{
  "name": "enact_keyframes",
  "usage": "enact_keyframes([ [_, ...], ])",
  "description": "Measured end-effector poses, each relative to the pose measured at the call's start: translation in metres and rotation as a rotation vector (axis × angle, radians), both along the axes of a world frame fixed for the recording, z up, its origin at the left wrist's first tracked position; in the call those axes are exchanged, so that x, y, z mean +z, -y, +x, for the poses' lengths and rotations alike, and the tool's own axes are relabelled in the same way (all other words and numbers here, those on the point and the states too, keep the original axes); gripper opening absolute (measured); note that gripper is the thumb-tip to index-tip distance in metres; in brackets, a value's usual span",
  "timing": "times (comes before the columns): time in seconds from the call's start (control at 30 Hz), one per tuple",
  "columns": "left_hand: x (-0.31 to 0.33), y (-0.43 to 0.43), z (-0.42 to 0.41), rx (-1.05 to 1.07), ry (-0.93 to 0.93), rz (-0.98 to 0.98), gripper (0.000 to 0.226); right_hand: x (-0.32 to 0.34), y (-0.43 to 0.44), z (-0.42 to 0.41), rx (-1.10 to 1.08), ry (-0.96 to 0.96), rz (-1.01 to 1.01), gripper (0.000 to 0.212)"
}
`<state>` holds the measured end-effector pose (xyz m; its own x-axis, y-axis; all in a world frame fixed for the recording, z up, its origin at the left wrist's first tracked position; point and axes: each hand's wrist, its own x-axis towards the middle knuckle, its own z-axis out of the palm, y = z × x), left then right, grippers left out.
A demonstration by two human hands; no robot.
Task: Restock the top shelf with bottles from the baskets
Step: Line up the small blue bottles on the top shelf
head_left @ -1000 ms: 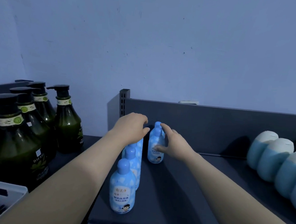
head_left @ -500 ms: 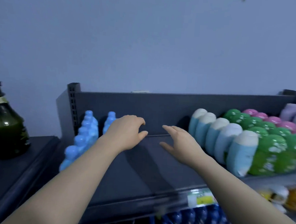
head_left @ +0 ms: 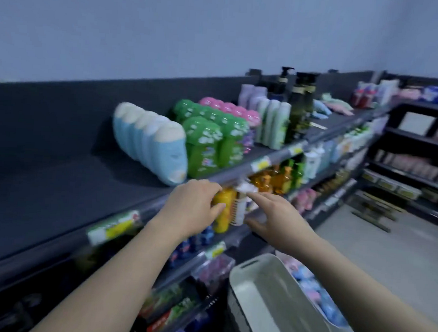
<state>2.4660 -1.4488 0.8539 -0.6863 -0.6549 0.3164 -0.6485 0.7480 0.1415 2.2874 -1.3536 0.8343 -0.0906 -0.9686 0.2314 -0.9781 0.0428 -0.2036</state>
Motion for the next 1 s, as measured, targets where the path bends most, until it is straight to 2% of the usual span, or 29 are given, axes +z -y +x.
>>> enact_keyframes([
  [0.23, -0.067, -0.043, -0.138, -0.19, 0.078, 0.102, 0.037, -0.061, -0.091, -0.126, -0.286, 0.083, 0.138, 0.058],
  [0.43, -0.142, -0.033, -0.219, -0.273, 0.232, 0.175, 0.036, -0.132, -0.117, -0.202, -0.513, 0.193, 0.284, 0.049],
  [0.57, -0.195, -0.004, -0.268, -0.323, 0.321, 0.258, 0.034, -0.179, -0.112, -0.242, -0.637, 0.268, 0.367, 0.055],
  [0.73, -0.255, 0.04, -0.331, -0.342, 0.375, 0.388, 0.034, -0.226, -0.083, -0.284, -0.742, 0.346, 0.44, 0.052],
  [0.9, -0.32, 0.067, -0.39, -0.399, 0.478, 0.489, 0.023, -0.287, -0.057, -0.32, -0.815, 0.425, 0.49, 0.049],
  [1.0, -0.367, 0.074, -0.422, -0.406, 0.531, 0.527, 0.026, -0.33, -0.046, -0.341, -0.843, 0.465, 0.536, 0.048],
])
